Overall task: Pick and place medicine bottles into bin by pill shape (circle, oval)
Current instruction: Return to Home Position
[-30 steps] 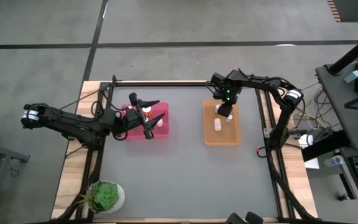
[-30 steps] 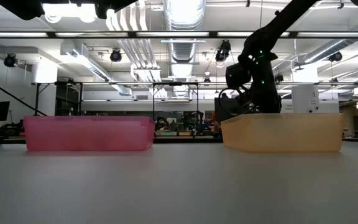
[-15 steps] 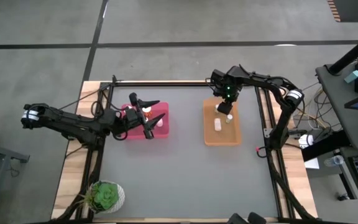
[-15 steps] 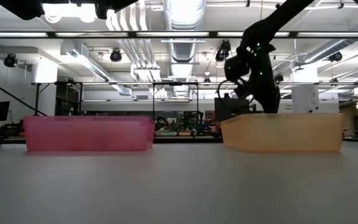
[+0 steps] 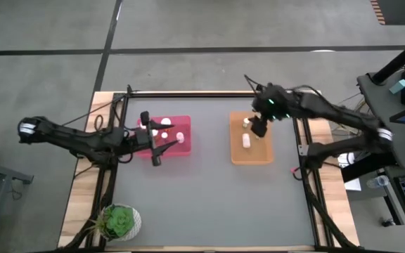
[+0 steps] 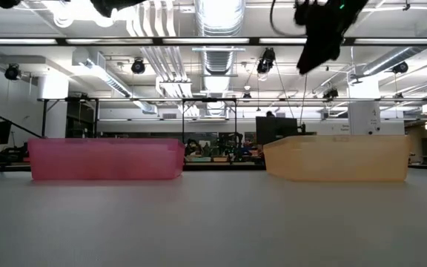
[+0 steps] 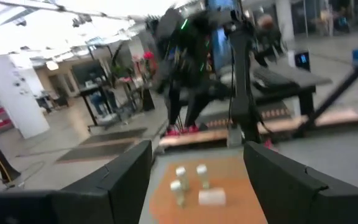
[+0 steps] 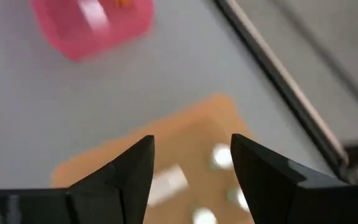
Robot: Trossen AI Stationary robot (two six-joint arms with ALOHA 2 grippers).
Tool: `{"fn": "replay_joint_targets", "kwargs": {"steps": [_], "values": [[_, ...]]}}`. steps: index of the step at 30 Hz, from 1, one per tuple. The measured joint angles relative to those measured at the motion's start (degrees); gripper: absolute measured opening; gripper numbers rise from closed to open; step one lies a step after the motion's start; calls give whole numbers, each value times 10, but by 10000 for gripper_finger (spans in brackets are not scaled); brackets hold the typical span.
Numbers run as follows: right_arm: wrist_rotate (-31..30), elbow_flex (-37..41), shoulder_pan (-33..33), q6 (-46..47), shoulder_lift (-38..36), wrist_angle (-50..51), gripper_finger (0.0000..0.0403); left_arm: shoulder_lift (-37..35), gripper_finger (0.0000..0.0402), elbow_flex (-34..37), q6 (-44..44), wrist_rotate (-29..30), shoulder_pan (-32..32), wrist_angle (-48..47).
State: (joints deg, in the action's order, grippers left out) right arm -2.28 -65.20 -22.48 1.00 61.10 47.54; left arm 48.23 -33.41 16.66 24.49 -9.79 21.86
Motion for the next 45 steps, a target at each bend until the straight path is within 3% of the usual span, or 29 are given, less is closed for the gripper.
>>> {"fn": "replay_joint_targets", "kwargs": {"steps": [6, 10, 14, 25, 33, 37, 40, 45], "values": [[-119, 134, 128, -4, -143, -134, 205, -89, 240, 0, -34, 3, -10, -155], [-128, 215, 182, -45, -221, -223, 205, -145, 240, 1, -44, 5, -10, -244], [-128, 284, 214, -105, -286, -306, 205, -192, 240, 17, -44, 5, -10, -269], [-112, 410, 219, -170, -456, -387, 205, -354, 236, 111, -43, 2, -11, -275], [-92, 482, 219, -205, -592, -432, 205, -469, 191, 175, -43, 2, -11, -264], [-80, 512, 218, -223, -610, -428, 205, -466, 164, 201, -43, 9, -11, -235], [-78, 530, 218, -234, -595, -475, 204, -451, 141, 222, -43, 2, -11, -199], [-26, 595, 218, -246, -600, -587, 205, -442, 99, 272, -43, -32, -11, -135]]}}
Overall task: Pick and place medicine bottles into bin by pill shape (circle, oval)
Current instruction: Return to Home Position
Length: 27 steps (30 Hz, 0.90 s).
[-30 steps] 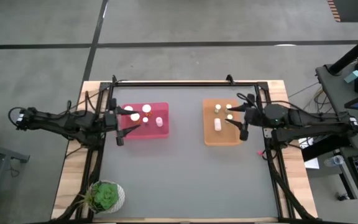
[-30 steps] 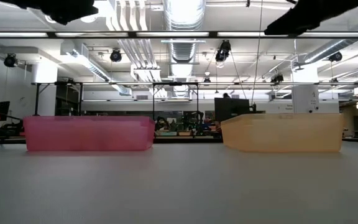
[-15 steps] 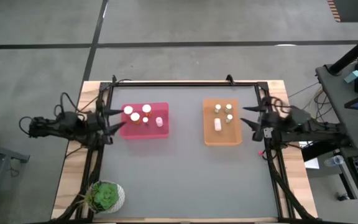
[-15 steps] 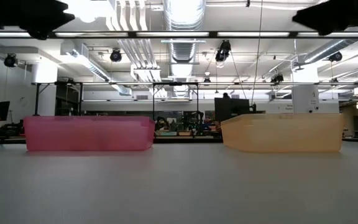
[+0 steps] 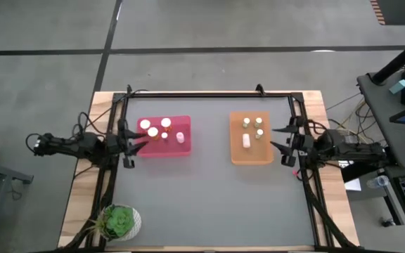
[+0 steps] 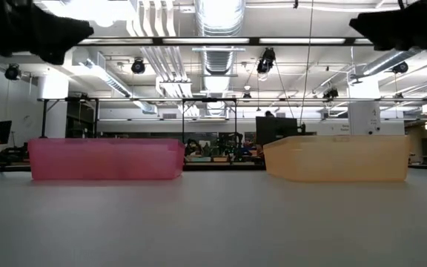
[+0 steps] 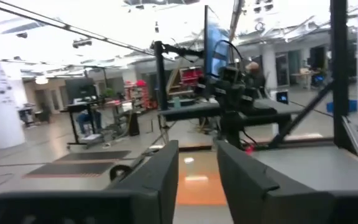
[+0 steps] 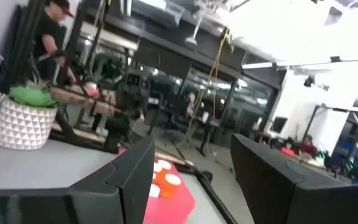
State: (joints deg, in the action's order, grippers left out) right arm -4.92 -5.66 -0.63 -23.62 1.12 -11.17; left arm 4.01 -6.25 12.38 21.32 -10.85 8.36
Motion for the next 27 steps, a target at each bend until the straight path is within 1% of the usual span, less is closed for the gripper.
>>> {"fn": "replay_joint_targets", "kwargs": {"steps": [3, 4, 8, 11, 17, 20, 24, 27], "values": [[9, 46, 0, -3, -3, -74, 205, 3, 75, 41, 0, -16, -1, 41], [9, 49, 0, -2, -3, -76, 205, 4, 68, 55, -1, -16, 0, 57], [15, 49, 0, 26, 3, -72, 205, 7, 45, 58, 0, -16, 0, 60], [19, 49, 0, 85, 4, -57, 205, 9, 34, 58, 0, -16, 0, 58], [19, 49, 0, 218, 7, -53, 205, 12, 31, 58, 0, -16, 0, 58], [20, 49, 0, 265, 9, -54, 205, 12, 31, 58, 0, -16, 0, 57], [19, 49, 0, 295, 9, -53, 205, 12, 31, 58, 0, -16, 0, 57], [19, 49, 0, 296, 9, -53, 206, 12, 31, 59, 0, -16, 0, 57]]}}
